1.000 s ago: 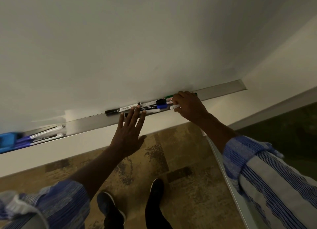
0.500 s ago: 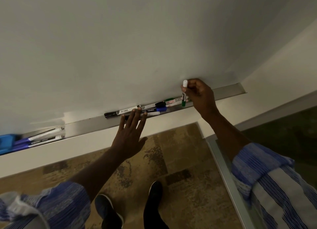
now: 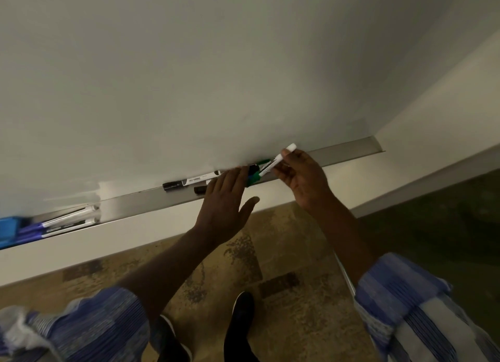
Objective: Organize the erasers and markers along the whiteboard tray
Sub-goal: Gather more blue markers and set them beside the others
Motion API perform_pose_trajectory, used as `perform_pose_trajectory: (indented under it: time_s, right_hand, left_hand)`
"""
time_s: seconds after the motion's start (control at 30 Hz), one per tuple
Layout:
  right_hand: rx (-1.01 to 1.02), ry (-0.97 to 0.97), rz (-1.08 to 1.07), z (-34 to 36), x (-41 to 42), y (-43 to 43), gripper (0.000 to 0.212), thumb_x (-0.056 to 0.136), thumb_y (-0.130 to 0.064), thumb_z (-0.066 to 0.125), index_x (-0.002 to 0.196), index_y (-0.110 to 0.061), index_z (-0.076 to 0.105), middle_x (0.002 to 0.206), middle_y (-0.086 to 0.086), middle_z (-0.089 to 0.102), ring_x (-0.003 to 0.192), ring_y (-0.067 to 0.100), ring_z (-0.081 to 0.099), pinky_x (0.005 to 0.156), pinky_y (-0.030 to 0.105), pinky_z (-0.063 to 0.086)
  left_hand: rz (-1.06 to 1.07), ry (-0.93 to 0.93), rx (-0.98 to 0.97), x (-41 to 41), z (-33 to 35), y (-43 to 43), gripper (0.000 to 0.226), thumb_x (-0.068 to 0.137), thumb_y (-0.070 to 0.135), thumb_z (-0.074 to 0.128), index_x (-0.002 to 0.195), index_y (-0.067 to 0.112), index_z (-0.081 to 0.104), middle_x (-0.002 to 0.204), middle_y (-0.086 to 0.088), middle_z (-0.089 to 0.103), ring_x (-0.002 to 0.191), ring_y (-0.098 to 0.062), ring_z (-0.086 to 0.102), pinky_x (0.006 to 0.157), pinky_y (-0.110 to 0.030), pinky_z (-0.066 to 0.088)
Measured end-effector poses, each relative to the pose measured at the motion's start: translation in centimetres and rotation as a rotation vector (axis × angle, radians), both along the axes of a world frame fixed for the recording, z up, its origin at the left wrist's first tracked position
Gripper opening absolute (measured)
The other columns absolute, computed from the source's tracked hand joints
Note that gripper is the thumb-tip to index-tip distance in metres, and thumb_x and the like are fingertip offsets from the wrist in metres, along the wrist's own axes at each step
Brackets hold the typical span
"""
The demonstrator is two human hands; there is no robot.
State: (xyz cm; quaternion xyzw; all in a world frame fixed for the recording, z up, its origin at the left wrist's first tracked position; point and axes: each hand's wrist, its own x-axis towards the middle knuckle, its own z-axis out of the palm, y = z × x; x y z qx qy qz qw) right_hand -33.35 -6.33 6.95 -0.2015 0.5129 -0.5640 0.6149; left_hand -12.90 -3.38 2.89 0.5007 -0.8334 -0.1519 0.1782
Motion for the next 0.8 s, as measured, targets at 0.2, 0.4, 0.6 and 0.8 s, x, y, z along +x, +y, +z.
perform_pose_trajectory:
  time_s: [0.2, 0.4, 0.6, 0.8]
  right_hand:
    - [0.008, -0.105, 0.066, -1.1, 2.4, 1.0, 0.005, 0.095, -0.012, 0.062, 0.096, -0.010, 0.067, 0.093, 0.009, 0.075, 0.096, 0.026, 0.072, 0.083, 0.036, 0.061]
    - [-0.402, 1.496, 0.260, -3.5, -0.7, 1.0, 0.016, 0.094, -0.013, 0.060, 0.106, -0.008, 0.070, 0.103, 0.007, 0.071, 0.095, 0.022, 0.066, 0.081, 0.031, 0.057]
    - [-0.656, 1.932, 0.517, -5.6, -1.3, -0.1, 0.027, 0.088, -0.003, 0.059, 0.113, -0.007, 0.069, 0.108, 0.013, 0.071, 0.099, 0.032, 0.065, 0.079, 0.041, 0.058]
    - [-0.693, 1.981, 0.578, -6.3, -0.9, -1.6, 0.026, 0.091, -0.005, 0.057, 0.115, -0.008, 0.067, 0.104, 0.014, 0.068, 0.093, 0.032, 0.064, 0.073, 0.042, 0.057]
  left_hand:
    - [0.136, 0.211, 0.062, -1.4, 2.3, -1.5, 0.021, 0.101, 0.030, 0.051, 0.113, 0.015, 0.059, 0.088, -0.008, 0.066, 0.071, -0.028, 0.060, 0.055, -0.038, 0.047]
    - [0.219, 0.065, -0.039, 2.6, 1.4, -3.3, 0.018, 0.099, 0.020, 0.055, 0.107, 0.006, 0.064, 0.094, -0.015, 0.061, 0.080, -0.035, 0.057, 0.063, -0.043, 0.048]
    - [0.288, -0.068, -0.041, 4.9, 0.3, -3.1, 0.013, 0.095, 0.014, 0.057, 0.100, 0.006, 0.065, 0.096, -0.016, 0.060, 0.081, -0.037, 0.058, 0.060, -0.044, 0.048]
    - [0.288, -0.108, -0.057, 5.1, -0.1, -2.4, 0.013, 0.093, 0.014, 0.061, 0.100, 0.004, 0.067, 0.091, -0.015, 0.060, 0.076, -0.036, 0.058, 0.058, -0.035, 0.038]
